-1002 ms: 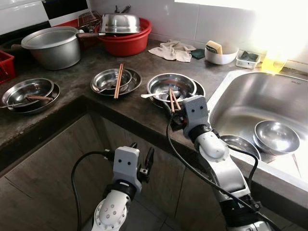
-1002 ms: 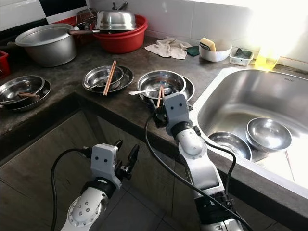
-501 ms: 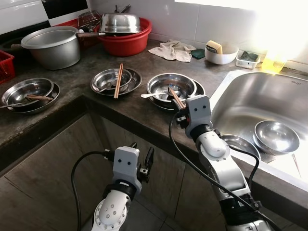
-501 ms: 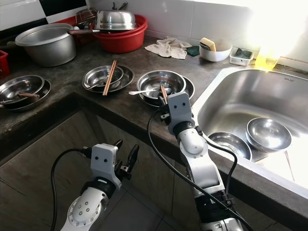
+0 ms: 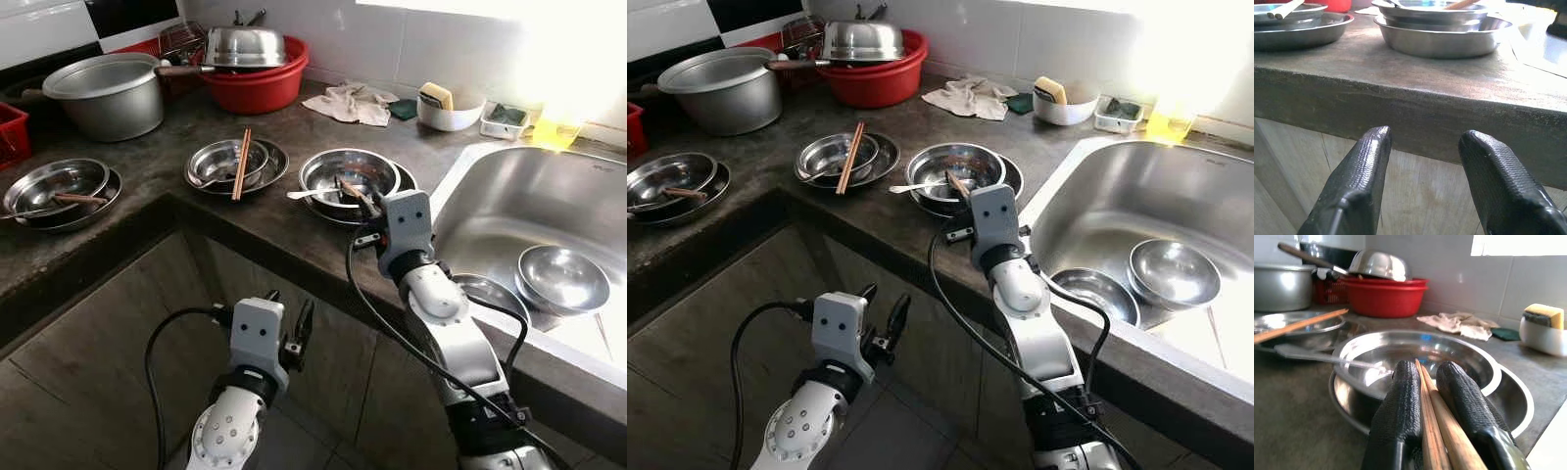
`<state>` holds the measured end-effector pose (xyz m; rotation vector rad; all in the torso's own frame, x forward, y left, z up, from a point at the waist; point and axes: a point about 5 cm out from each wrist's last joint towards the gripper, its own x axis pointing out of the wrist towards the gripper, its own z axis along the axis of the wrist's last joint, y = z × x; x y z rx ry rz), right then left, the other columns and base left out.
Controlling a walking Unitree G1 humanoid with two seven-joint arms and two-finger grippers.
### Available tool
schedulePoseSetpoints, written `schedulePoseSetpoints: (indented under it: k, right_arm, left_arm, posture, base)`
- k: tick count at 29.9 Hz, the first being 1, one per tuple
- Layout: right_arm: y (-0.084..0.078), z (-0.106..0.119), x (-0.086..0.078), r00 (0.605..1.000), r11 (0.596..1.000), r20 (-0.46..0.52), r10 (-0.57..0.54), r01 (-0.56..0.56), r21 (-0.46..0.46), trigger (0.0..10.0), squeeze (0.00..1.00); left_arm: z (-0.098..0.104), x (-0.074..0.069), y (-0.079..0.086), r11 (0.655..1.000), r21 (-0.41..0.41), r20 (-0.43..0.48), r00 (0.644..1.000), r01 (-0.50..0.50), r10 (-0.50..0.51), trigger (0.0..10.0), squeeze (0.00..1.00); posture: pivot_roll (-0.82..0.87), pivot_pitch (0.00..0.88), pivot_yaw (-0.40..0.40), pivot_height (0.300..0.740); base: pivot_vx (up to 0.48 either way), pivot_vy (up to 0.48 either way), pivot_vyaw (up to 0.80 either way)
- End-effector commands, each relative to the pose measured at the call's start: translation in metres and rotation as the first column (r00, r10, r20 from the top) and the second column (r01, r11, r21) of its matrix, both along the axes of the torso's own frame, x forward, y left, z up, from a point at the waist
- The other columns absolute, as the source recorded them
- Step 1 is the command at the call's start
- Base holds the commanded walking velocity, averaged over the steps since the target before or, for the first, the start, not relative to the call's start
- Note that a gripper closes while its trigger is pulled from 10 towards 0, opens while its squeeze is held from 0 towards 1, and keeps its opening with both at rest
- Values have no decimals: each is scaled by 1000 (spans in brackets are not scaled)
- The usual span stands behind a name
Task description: Kitchen organization
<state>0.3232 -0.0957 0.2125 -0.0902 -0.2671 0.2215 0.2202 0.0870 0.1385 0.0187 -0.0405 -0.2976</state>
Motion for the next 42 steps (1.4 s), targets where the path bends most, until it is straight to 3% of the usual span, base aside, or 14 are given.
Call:
schedulePoseSetpoints:
  k: [1, 9, 13, 19, 27, 33, 42]
  right_arm:
    - [-1, 20, -3, 997, 999, 74, -11, 7, 41, 0, 0]
    - [-21, 39, -18, 981, 991, 165, -105, 89, 99, 0, 0]
    - [-40, 31, -39, 973, 982, 153, -172, 158, 101, 0, 0]
    - [-51, 23, -50, 966, 971, 118, -229, 218, 96, 0, 0]
    - [-50, 21, -55, 959, 962, 100, -265, 255, 104, 0, 0]
    - [-45, 20, -54, 959, 961, 87, -269, 261, 95, 0, 0]
    - [-47, 21, -53, 956, 958, 87, -281, 274, 80, 0, 0]
  left_arm:
    - [0, 0, -1, 1000, 1, 6, 1000, 0, 0, 10000, 0]
    - [1, 0, -1, 1000, -19, -3, 1000, -7, 7, 10000, 0]
    - [-1, 1, 0, 1000, -30, -11, 1000, -1, 1, 10000, 0]
    - [-1, 3, -4, 999, -31, -7, 999, 42, -42, 10000, 0]
    - [0, 6, -7, 998, -26, 4, 998, 65, -65, 10000, 0]
    - [-1, 6, -8, 995, 49, 24, 996, 84, -85, 10000, 0]
    - [-2, 6, -9, 996, 13, 1, 996, 85, -85, 10000, 0]
  posture:
    - [96, 76, -5, 740]
    - [96, 71, -11, 740]
    - [73, 56, 6, 740]
    - [53, 49, 21, 740]
    - [52, 51, 28, 740]
    - [54, 56, 26, 740]
    - [52, 64, 29, 740]
  base:
    - [0, 0, 0]
    - [0, 0, 0]
    - [0, 0, 0]
    - [0, 215, -467]
    - [0, 480, -788]
    - [0, -122, -788]
    - [0, -323, -788]
